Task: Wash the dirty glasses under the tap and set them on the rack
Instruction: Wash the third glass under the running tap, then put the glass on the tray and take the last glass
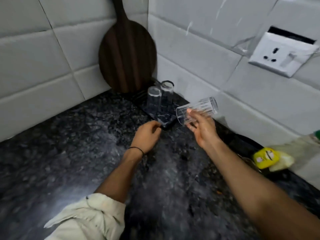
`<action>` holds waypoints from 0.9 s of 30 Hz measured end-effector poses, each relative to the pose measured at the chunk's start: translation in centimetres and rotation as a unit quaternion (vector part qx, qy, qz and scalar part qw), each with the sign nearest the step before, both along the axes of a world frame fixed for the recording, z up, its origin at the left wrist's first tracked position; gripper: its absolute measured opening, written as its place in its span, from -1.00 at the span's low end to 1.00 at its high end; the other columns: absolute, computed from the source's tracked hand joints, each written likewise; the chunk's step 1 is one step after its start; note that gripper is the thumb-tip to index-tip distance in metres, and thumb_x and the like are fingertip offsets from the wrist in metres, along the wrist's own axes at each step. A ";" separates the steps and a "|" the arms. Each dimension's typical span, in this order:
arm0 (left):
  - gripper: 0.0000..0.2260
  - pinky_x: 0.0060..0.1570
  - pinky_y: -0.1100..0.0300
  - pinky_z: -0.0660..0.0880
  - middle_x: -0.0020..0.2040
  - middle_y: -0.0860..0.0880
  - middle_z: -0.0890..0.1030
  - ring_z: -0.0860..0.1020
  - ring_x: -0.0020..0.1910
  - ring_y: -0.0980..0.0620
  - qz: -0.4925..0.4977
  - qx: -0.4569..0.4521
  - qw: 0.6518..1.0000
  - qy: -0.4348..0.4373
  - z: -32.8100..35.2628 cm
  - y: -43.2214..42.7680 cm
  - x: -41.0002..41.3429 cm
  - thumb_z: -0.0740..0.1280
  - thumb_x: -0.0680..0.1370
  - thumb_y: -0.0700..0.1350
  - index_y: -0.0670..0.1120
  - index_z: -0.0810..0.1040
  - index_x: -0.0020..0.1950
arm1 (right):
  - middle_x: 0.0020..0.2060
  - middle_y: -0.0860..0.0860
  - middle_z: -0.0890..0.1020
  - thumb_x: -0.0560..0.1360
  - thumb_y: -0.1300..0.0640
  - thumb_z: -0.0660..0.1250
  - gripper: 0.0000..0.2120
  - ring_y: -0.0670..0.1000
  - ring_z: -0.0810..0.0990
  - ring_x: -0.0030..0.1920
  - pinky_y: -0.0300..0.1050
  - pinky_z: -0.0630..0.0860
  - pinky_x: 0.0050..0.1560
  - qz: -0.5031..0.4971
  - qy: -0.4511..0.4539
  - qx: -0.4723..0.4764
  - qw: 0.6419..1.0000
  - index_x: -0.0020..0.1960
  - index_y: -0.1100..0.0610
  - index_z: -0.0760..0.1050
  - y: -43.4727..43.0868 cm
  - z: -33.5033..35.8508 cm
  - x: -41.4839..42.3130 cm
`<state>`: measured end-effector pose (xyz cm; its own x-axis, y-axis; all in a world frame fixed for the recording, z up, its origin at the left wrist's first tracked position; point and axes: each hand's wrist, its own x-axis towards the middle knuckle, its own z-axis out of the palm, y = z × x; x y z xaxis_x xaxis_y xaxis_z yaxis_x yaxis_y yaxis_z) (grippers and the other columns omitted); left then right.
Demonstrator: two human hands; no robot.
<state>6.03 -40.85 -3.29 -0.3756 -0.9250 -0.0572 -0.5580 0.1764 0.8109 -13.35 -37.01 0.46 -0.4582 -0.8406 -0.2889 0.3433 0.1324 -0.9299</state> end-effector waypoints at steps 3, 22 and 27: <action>-0.64 0.27 0.03 0.44 0.36 -0.07 0.49 0.48 0.31 -0.07 -0.050 -0.038 0.996 -0.058 -1.3 -3.5 -1.5 0.26 0.61 -0.03 -0.08 0.44 0.39 | -0.18 -0.13 0.69 0.46 0.28 0.48 -0.80 -0.18 0.68 -0.20 -0.19 0.57 -0.11 -0.034 0.081 0.013 0.996 -0.09 0.02 0.53 -4.5 -0.6 0.1; -0.33 0.53 -0.04 -0.05 0.63 -0.03 -0.05 -0.05 0.59 -0.03 -0.173 -0.051 0.951 -0.249 -5.0 -6.1 -2.9 0.23 0.62 0.03 -0.07 -0.03 0.62 | 0.00 -0.05 0.63 0.27 0.02 0.65 -0.45 0.01 0.62 0.02 -0.04 0.57 0.13 -0.027 0.395 0.081 0.915 0.14 0.07 0.46 -12.0 -5.7 -0.4; -0.35 0.53 -0.01 -0.05 0.62 -0.05 -0.04 -0.03 0.59 -0.04 -0.176 -0.039 0.946 -0.268 -4.4 -6.3 -3.4 0.22 0.62 0.01 -0.09 -0.02 0.61 | 0.01 -0.04 0.60 0.29 0.00 0.64 -0.38 0.02 0.62 0.04 -0.01 0.57 0.14 -0.012 0.424 0.074 0.903 0.22 0.18 0.46 -11.8 -5.8 -0.4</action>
